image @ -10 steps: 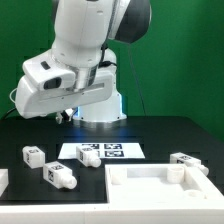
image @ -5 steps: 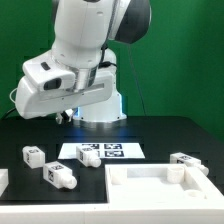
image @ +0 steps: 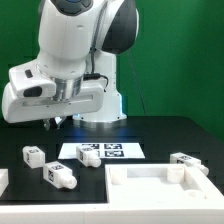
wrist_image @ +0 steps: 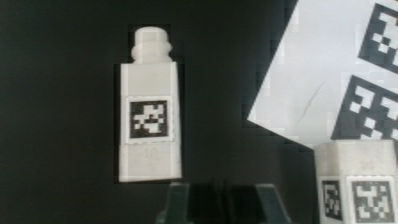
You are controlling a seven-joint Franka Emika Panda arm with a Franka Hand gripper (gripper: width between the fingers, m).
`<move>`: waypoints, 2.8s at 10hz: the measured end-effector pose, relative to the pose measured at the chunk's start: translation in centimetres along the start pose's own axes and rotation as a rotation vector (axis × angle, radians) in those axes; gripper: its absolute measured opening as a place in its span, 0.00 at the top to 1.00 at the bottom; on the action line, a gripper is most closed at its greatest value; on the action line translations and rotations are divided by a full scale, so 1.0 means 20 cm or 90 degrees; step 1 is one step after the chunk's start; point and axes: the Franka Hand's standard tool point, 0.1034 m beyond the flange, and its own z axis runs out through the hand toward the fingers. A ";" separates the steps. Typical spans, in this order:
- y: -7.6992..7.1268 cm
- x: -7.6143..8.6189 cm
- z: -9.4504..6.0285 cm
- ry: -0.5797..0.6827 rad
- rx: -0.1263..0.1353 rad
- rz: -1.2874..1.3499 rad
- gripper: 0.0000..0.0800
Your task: Assemble one leg
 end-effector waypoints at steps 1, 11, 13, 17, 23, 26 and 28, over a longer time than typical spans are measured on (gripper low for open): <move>0.02 0.01 0.02 0.008 -0.004 -0.024 1.00; 0.11 0.10 0.27 0.013 -0.014 -0.055 1.00; 0.09 0.11 0.25 0.014 -0.017 -0.059 1.00; 0.04 0.06 0.08 0.006 -0.011 -0.069 1.00; 0.06 0.06 0.10 0.003 -0.009 -0.066 0.88; 0.18 0.04 0.24 -0.001 0.005 -0.058 0.46; 0.18 0.05 0.28 -0.006 0.009 -0.064 0.29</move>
Offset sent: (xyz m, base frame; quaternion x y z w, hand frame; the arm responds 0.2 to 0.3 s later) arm 0.0029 -0.0070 -0.0298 -0.0063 0.0181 -0.0058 0.9998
